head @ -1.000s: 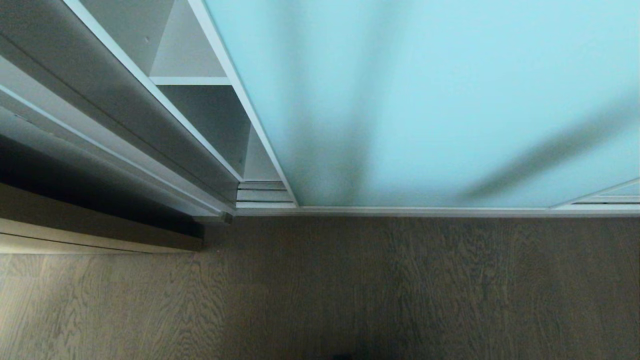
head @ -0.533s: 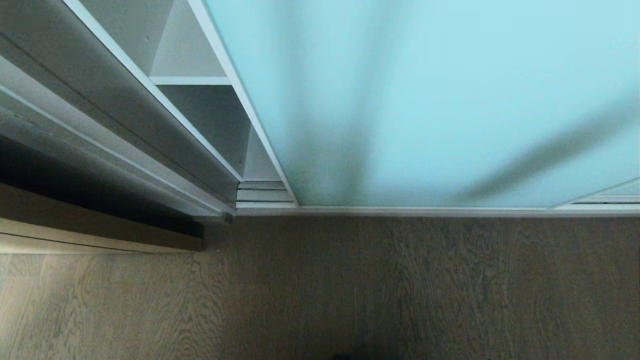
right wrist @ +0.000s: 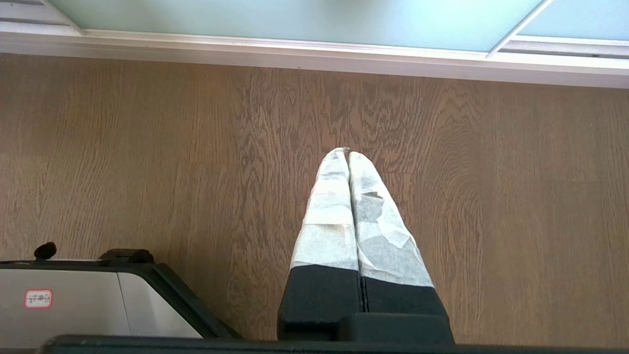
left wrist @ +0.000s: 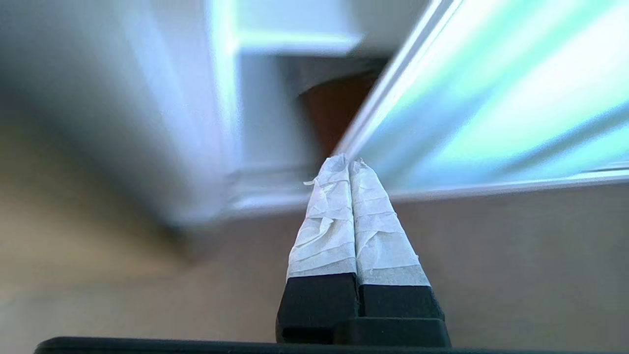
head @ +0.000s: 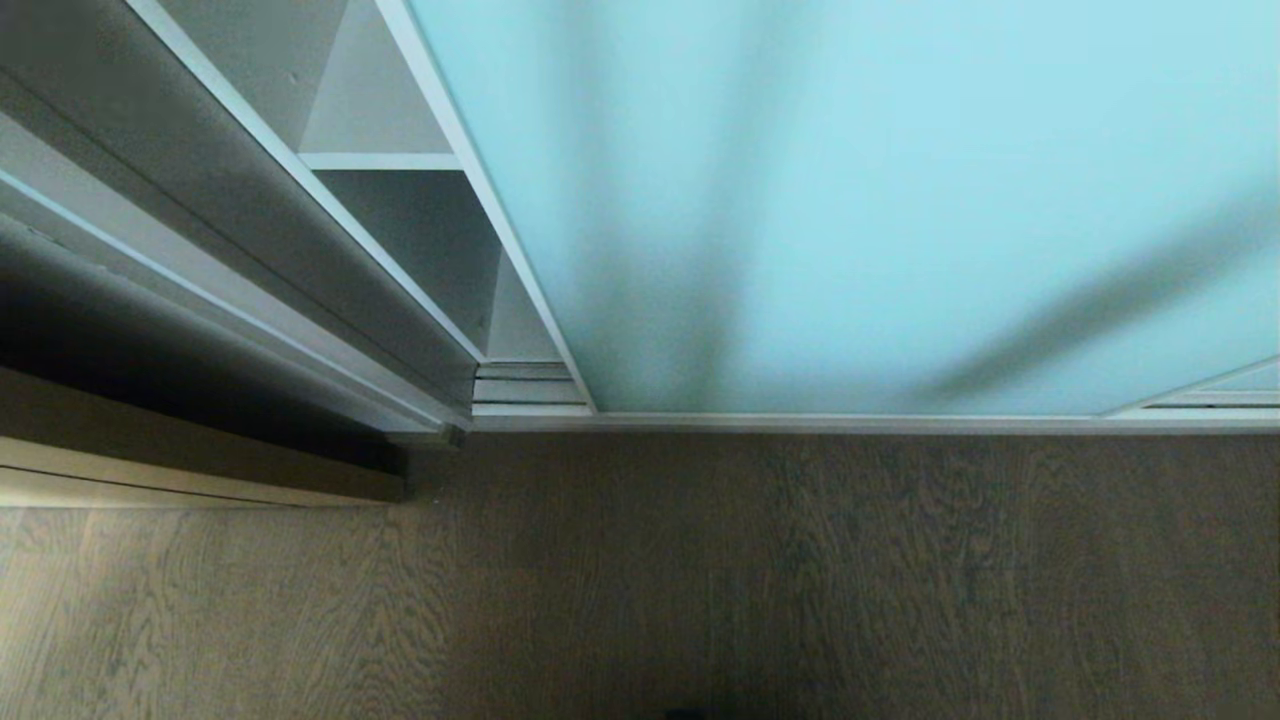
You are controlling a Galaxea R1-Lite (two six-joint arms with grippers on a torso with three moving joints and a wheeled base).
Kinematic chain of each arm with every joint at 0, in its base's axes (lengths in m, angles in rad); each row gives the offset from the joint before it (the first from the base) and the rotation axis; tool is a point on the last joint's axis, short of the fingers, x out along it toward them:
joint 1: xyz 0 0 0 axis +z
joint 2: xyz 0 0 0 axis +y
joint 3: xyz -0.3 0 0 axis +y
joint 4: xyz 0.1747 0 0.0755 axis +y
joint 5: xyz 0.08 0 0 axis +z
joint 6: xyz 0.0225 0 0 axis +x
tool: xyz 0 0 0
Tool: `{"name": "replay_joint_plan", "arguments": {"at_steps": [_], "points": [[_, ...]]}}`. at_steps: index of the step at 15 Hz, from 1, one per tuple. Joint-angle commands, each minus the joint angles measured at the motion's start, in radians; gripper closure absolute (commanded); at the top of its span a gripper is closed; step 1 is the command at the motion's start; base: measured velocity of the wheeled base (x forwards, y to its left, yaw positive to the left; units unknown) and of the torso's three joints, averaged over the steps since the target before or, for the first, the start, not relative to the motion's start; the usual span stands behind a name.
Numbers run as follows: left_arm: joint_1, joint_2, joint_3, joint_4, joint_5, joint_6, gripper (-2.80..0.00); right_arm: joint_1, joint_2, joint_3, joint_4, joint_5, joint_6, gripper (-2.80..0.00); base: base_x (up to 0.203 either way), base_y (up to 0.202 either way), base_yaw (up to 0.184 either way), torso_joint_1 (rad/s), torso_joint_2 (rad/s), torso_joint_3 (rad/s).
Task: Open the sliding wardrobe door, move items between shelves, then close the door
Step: Open the door
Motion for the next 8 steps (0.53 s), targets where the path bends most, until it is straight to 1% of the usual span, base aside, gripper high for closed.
{"name": "replay_joint_plan", "arguments": {"at_steps": [1,2,3,6,8], "points": [[-0.001,0.167,-0.160,0.064,-0.187,-0.017,0.00,0.000,0.002,0.000,0.000,0.000,0.000,0.00,0.000,0.000,0.000,0.000,0.00,0.000],[-0.001,0.196,-0.184,0.100,-0.253,-0.022,0.00,0.001,0.002,0.000,0.000,0.000,0.000,0.00,0.000,0.000,0.000,0.000,0.00,0.000],[-0.001,0.226,-0.195,0.107,-0.291,-0.023,0.00,0.000,0.002,0.000,0.000,0.000,-0.001,0.00,0.000,0.000,0.000,0.000,0.00,0.000],[-0.002,0.339,-0.258,0.107,-0.342,-0.023,0.00,0.001,0.002,0.000,0.000,0.000,0.000,0.00,0.000,0.000,0.000,0.000,0.00,0.000],[-0.009,0.408,-0.320,0.106,-0.352,-0.020,0.00,0.000,0.002,0.000,0.000,-0.001,-0.001,0.00,0.000,0.000,0.000,0.000,0.00,0.000]]}}
